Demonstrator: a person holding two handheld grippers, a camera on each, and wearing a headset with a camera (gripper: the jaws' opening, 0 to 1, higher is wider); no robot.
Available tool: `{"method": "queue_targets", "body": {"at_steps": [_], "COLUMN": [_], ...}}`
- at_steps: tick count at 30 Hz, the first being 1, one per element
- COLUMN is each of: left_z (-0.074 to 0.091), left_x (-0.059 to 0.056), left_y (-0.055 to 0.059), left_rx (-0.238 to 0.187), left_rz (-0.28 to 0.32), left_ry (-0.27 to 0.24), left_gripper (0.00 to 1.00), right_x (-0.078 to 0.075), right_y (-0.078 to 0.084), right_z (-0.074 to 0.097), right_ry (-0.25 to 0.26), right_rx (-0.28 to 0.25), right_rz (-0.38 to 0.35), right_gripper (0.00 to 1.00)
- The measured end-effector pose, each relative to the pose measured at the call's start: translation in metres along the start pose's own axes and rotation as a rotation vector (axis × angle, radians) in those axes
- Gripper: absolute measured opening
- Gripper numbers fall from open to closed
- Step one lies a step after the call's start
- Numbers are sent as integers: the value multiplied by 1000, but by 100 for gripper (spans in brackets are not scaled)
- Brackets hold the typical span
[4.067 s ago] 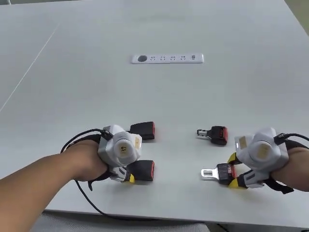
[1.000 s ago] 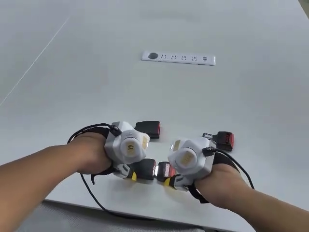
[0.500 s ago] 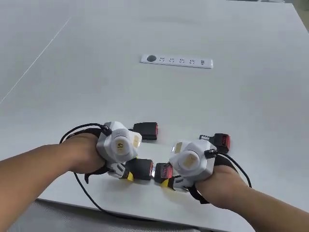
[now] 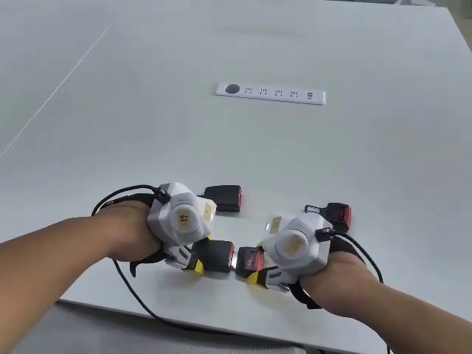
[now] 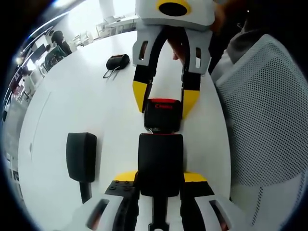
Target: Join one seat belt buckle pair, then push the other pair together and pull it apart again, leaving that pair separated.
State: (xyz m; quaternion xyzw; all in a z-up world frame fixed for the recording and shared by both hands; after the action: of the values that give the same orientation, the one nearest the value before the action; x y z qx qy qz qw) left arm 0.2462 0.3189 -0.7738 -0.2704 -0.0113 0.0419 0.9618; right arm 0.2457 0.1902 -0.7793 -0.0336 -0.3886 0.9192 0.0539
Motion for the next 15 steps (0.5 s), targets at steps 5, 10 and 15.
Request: {"method": "queue_targets", "body": {"at_steps": [5, 10, 15], "left_z": [0, 0, 1], "left_x": [0, 0, 0], "left_y": [0, 0, -1], "left_rx": [-3, 2, 7], "left_rz": [7, 14, 13], "left_ry": [-7, -9, -16], "left_gripper": [33, 34, 34], "right_x": [1, 2, 2], "right_y": [0, 1, 0], "right_z": [0, 0, 0], "right_ry": [3, 6, 7], "right_rx": [-3, 0, -1], "right_rz": [1, 16, 17], "right_gripper": [34, 34, 35]}}
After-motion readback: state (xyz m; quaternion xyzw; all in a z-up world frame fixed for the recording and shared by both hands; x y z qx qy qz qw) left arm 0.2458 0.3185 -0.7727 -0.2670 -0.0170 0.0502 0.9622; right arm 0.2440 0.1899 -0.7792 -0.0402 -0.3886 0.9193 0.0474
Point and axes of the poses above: the centre of the closed fingertips' face, and the gripper's own axes: z roughly backward along the fingers, x roughly to its left, y roughly out of its underside, the point moved 6 cm from there along z, roughly backward along the fingers, and after that the axes turned 8 degrees about -x, right-handed, at the moved point
